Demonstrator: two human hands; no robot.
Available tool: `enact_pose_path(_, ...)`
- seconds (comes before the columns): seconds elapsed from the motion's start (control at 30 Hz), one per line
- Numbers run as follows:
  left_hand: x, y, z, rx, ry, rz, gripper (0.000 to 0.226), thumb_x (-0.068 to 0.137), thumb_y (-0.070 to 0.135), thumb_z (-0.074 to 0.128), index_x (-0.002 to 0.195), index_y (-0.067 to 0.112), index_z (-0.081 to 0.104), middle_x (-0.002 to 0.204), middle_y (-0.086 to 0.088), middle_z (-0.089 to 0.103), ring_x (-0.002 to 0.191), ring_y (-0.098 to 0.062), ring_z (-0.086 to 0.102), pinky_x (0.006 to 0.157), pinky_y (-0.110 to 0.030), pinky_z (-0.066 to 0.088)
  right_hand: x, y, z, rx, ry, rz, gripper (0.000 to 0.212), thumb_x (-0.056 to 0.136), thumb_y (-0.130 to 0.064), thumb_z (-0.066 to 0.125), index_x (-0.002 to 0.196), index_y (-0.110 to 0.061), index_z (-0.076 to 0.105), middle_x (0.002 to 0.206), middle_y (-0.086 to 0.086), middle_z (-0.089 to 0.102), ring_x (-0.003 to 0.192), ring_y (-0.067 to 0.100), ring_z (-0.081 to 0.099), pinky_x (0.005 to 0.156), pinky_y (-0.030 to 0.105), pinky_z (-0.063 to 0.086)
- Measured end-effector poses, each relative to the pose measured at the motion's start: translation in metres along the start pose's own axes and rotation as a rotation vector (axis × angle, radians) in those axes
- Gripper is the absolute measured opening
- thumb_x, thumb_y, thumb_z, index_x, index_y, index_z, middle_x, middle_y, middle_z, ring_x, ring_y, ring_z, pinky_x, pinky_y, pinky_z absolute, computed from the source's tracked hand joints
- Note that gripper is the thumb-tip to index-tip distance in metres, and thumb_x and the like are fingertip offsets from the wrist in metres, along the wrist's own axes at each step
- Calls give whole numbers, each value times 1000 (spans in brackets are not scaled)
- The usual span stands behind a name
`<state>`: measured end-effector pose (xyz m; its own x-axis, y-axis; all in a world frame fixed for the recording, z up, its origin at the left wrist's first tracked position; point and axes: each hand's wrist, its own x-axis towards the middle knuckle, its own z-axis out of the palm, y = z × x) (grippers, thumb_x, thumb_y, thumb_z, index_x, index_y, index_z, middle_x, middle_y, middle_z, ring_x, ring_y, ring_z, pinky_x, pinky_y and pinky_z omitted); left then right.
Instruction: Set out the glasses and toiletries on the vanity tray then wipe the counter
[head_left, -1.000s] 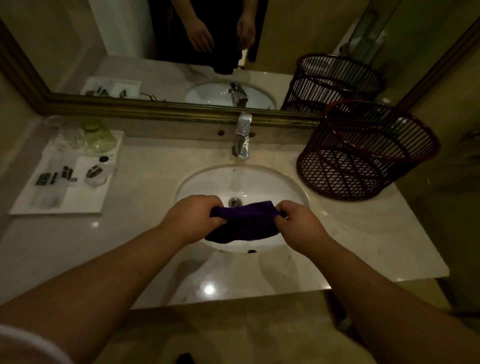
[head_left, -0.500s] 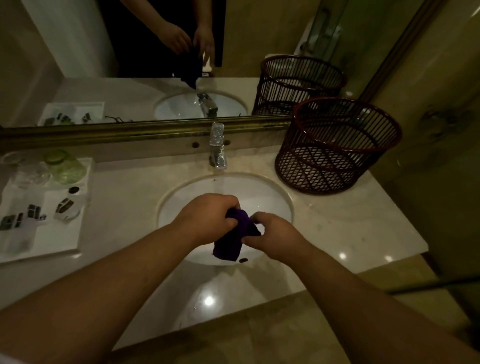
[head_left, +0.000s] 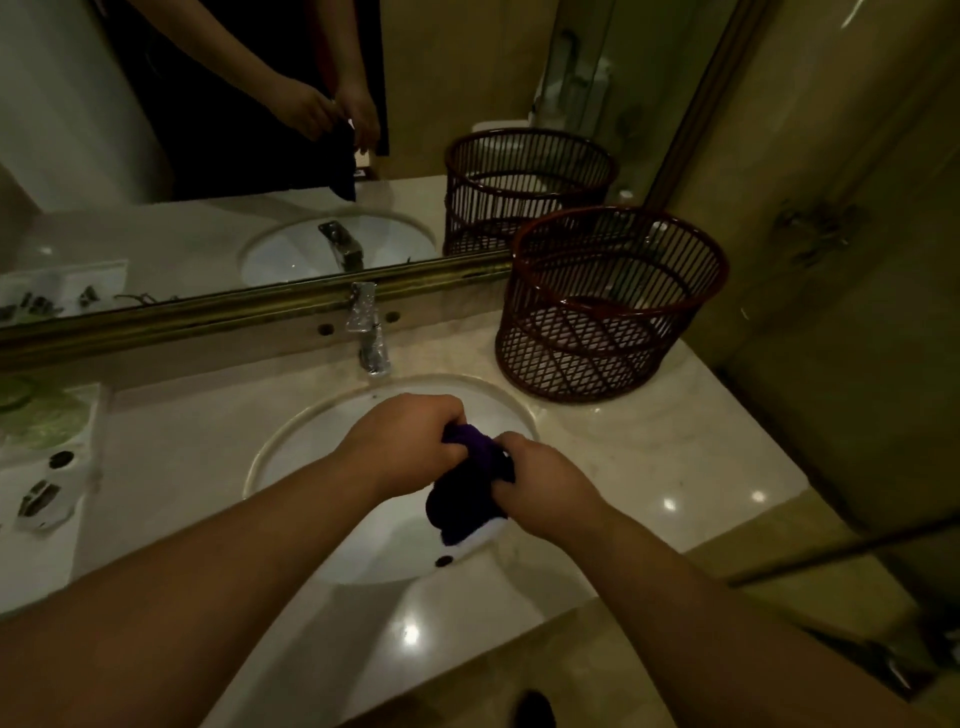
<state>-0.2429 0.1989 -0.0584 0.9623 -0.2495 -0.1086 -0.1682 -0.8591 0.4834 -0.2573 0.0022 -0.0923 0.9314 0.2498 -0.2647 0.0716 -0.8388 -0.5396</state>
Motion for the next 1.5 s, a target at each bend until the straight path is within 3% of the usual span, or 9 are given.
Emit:
enact_pose_path(0.13,41,14,-2,127,-35,2,13,88,48,68,96,40,62,83,13,63,76,-6,59,70,-35,57,15,37,-65,-154,114,10,18,90,-30,59,106,-28,67,83,-8,61,78,15,61,66,30,50)
enact_pose_path(0.47,176,101,-5,281,31,25,15,91,49,63,96,37,56,87,9,59,77,-12,55,62,-34,47,84,115,-207,-363,156,-91,21,98,-36,58,104,-19,69,101,2,64,93,22,61,80,35,52)
enact_pose_path(0.67,251,129,-18,264,118,-32,17,93,47,62,101,33,59,87,6,60,80,-17,58,67,-40,55,145,144,-257,-376,230,-123,21,101,-35,55,105,-18,67,98,2,60,88,21,58,71,33,47)
enact_pose_path(0.77,271,134,-11,253,189,-43,31,92,44,64,118,31,54,114,0,61,93,-22,60,75,-45,56,164,152,-259,-398,338,-134,23,99,-32,56,115,-17,62,108,4,59,97,24,60,77,36,52)
enact_pose_path(0.87,271,137,2,255,145,72,65,83,56,70,138,37,40,138,1,48,114,-21,55,89,-46,55,166,160,-251,-346,337,-262,46,92,-46,60,132,-26,54,120,1,59,108,21,57,88,38,52)
enact_pose_path(1.0,266,135,13,440,-152,126,41,86,61,64,119,38,55,107,9,61,93,-12,56,75,-35,51,164,170,-242,-461,11,-289,34,89,-53,63,117,-33,61,102,-8,63,96,15,62,77,34,51)
enact_pose_path(1.27,258,146,12,468,-103,102,40,86,54,66,120,34,56,103,6,62,93,-16,57,78,-38,53,159,164,-233,-497,105,-259,31,87,-45,65,113,-29,62,99,-4,62,95,19,60,80,37,52)
enact_pose_path(1.37,250,149,8,485,-8,146,56,83,64,61,130,33,50,121,3,63,107,-21,57,88,-43,52,143,156,-235,-473,174,-253,48,87,-58,58,123,-27,59,113,-3,64,107,20,59,92,39,52)
enact_pose_path(1.5,239,166,-15,486,150,219,83,82,82,38,150,36,31,156,2,40,139,-24,39,112,-50,36,111,132,-252,-500,334,-226,75,91,-70,39,152,-26,40,151,2,49,140,25,42,116,45,35)
